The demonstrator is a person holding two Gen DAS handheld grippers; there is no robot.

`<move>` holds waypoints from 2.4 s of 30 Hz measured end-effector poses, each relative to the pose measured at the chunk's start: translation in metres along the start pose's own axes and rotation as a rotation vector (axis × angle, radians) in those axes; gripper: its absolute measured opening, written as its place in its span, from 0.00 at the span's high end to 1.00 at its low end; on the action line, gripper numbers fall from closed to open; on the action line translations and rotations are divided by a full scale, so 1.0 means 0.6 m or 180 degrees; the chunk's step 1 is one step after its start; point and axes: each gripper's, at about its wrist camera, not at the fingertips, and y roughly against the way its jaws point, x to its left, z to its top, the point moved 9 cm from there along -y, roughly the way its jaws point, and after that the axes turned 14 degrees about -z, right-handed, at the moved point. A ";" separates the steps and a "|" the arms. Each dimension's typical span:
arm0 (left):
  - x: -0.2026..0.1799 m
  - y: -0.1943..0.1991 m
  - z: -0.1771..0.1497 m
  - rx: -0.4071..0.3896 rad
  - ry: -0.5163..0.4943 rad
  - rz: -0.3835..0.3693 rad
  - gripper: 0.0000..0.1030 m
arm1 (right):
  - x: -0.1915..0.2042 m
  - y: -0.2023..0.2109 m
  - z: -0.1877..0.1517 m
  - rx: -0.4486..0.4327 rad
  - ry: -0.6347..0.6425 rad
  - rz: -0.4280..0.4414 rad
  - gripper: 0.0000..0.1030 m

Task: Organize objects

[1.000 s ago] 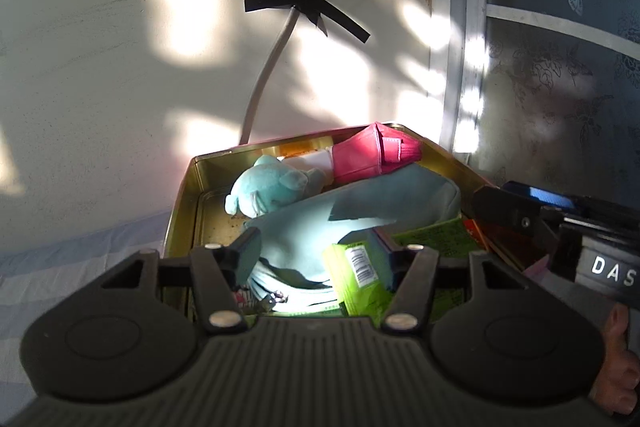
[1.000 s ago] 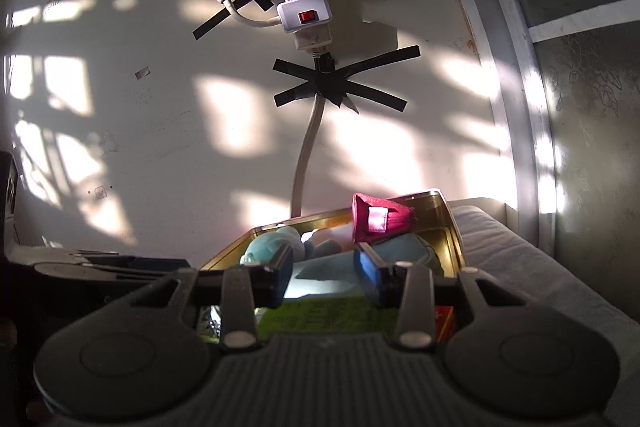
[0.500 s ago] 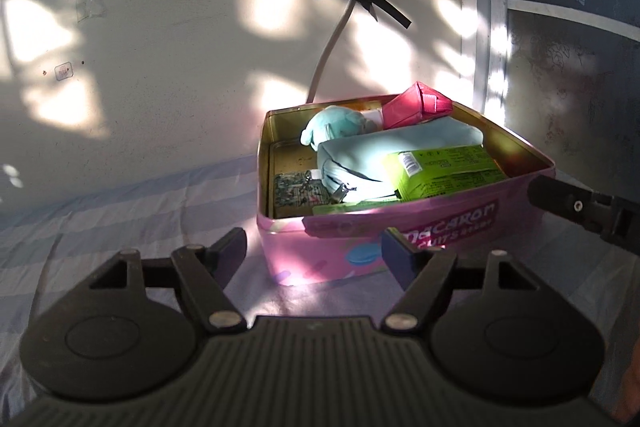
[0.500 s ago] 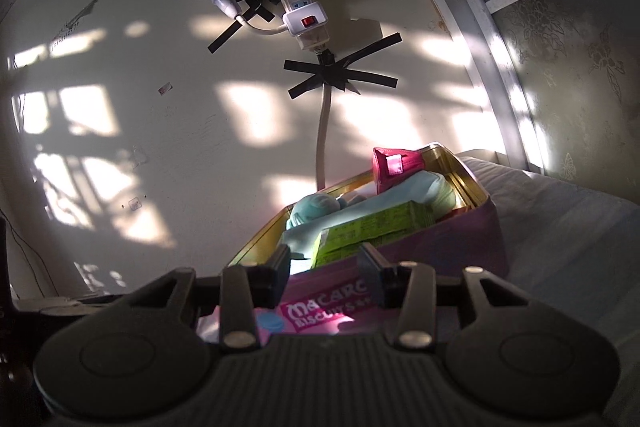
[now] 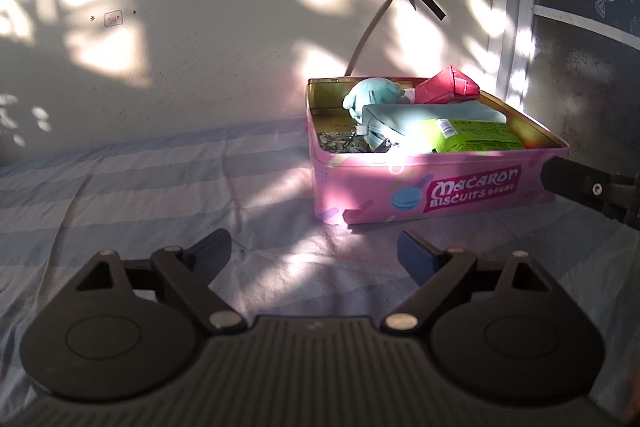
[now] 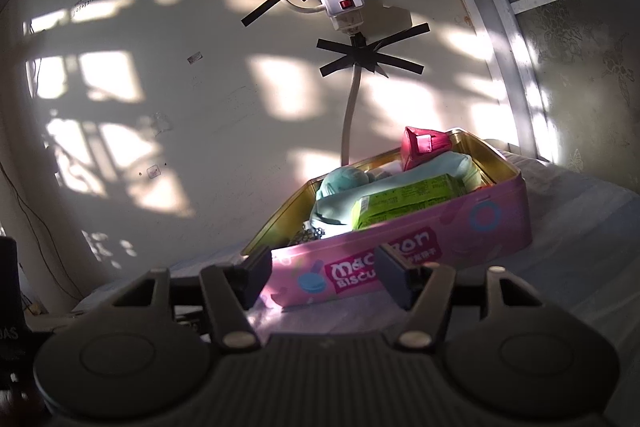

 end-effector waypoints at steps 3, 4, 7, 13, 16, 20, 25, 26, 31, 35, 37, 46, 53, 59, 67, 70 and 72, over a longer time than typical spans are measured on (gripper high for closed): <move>0.014 0.006 -0.012 -0.0001 0.0069 -0.0004 0.06 | 0.016 0.006 -0.009 0.0001 0.0056 -0.0019 0.24; 0.019 0.008 -0.017 0.0008 0.0089 -0.0005 0.06 | 0.022 0.008 -0.012 -0.0002 0.0083 -0.0027 0.18; 0.030 0.009 -0.027 0.0029 0.0084 0.0016 0.03 | 0.036 0.015 -0.022 -0.0030 0.0116 -0.0066 0.06; 0.057 0.007 -0.045 0.0054 0.0130 0.0056 0.00 | 0.053 0.013 -0.038 -0.0065 0.0180 -0.0221 0.00; 0.069 0.002 -0.052 0.0081 0.0186 0.0088 0.00 | 0.060 0.010 -0.038 -0.0092 0.0218 -0.0261 0.00; 0.076 0.000 -0.063 0.0108 0.0208 0.0134 0.00 | 0.059 0.008 -0.038 -0.0152 0.0230 -0.0371 0.00; 0.075 0.000 -0.075 0.0167 0.0139 0.0213 0.00 | 0.048 0.002 -0.046 -0.0104 0.0139 -0.0489 0.00; 0.075 0.001 -0.076 0.0172 0.0130 0.0223 0.00 | 0.046 0.000 -0.048 -0.0095 0.0130 -0.0508 0.00; 0.075 0.009 -0.079 0.0134 0.0162 0.0255 0.00 | 0.033 -0.001 -0.054 -0.0122 0.0051 -0.0680 0.00; 0.075 0.011 -0.081 0.0126 0.0190 0.0273 0.00 | 0.025 -0.002 -0.057 -0.0136 0.0005 -0.0765 0.00; 0.075 0.012 -0.083 0.0135 0.0186 0.0295 0.00 | 0.022 -0.003 -0.059 -0.0138 -0.0013 -0.0794 0.00; 0.082 0.010 -0.096 0.0310 0.0125 0.0448 0.00 | 0.025 -0.009 -0.065 -0.0072 -0.0005 -0.0769 0.00; 0.084 0.016 -0.095 0.0358 0.0097 0.0533 0.00 | 0.025 -0.014 -0.070 -0.0028 -0.0009 -0.0778 0.00; 0.084 0.024 -0.092 0.0391 0.0028 0.0674 0.00 | 0.024 -0.015 -0.074 0.0020 -0.0028 -0.0763 0.00; 0.081 0.034 -0.093 0.0453 0.0101 0.0706 0.00 | 0.025 -0.013 -0.075 0.0024 -0.0032 -0.0757 0.00; 0.080 0.038 -0.091 0.0447 0.0091 0.0707 0.00 | 0.025 -0.012 -0.075 0.0028 -0.0042 -0.0756 0.00; 0.080 0.040 -0.088 0.0447 0.0073 0.0717 0.00 | 0.026 -0.011 -0.075 0.0031 -0.0042 -0.0752 0.00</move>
